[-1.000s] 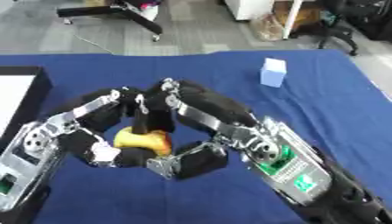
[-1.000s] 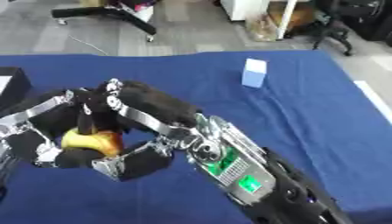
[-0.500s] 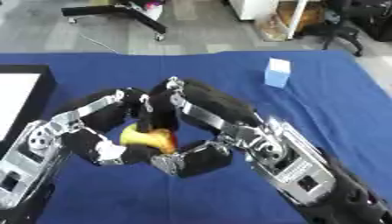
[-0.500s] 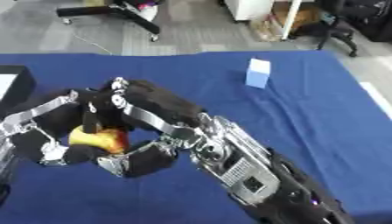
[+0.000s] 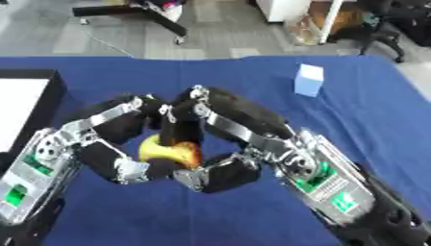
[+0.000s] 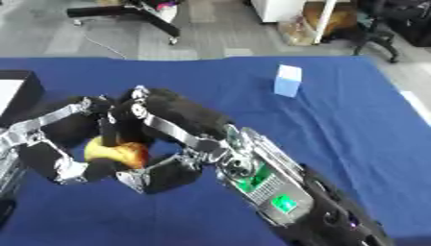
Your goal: Pick up the objects with one hand, pass them to the other hand, and then place them into the box on the other side of the table.
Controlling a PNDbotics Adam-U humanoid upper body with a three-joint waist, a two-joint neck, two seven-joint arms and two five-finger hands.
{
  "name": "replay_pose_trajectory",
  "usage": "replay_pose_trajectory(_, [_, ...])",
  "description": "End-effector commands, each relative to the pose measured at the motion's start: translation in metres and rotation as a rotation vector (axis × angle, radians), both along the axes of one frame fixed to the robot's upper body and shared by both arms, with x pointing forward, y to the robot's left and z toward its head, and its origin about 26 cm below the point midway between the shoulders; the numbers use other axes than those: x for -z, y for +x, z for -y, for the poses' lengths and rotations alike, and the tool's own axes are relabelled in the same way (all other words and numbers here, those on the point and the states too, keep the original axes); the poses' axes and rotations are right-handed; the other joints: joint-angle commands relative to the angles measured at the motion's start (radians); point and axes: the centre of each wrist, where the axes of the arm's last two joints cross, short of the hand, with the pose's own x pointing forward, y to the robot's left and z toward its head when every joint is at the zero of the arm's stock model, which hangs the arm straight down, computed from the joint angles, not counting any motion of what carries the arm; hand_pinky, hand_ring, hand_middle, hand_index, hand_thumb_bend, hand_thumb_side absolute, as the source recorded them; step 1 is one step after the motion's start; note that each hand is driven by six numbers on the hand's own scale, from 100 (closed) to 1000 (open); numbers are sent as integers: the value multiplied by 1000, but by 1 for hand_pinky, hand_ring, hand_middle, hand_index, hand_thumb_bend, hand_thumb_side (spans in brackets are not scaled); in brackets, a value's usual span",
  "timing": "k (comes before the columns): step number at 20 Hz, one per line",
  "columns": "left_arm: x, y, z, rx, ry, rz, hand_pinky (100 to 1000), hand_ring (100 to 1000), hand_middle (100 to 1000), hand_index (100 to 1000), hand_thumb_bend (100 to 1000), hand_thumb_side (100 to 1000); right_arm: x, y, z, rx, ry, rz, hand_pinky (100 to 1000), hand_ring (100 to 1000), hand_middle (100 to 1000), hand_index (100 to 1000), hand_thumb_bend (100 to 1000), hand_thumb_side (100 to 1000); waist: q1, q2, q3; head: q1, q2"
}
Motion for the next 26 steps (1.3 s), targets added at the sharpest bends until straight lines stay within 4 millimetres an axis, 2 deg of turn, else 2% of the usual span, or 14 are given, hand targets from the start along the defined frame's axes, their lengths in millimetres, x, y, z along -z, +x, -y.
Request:
replay_pose_trajectory(1, [-12,1,-1,9,3,39,520,399,306,534,153,160,-7,-1,1,-3,4,31,335,410,330,327,138,100,3,-10,-1,4,5])
replay_pose_trajectory(3, [-13,1,-1,10,7,41,487,362,280,518,100,141,-8,-1,2,-1,2,35,337,411,331,329,137,100,2,-10,-1,4,6])
replay_pose_trajectory(6, [-13,2,-1,3,14,37,428,291,250,496,100,125,-8,-1,2,3,0,40,340,416,336,335,131,100,2,-11,-1,5,5])
replay_pose_trajectory(11, [-12,3,0,-14,20,21,374,223,203,461,100,214,-10,0,2,6,-10,55,349,426,350,353,123,100,1,-11,-2,5,4])
replay_pose_trajectory(14, [-12,4,1,-26,15,5,351,189,178,445,100,235,-11,0,3,5,-21,79,358,434,364,370,132,100,1,-12,-3,7,4])
replay_pose_trajectory(19, [-8,8,0,-61,6,-36,329,154,137,417,100,281,-15,2,5,5,-45,154,380,450,397,411,184,100,0,-12,-5,7,3])
replay_pose_trajectory(26, [-1,15,-4,-116,-6,-91,298,104,100,383,100,277,-22,5,8,5,-68,249,408,470,444,476,265,178,-1,-13,-8,9,5])
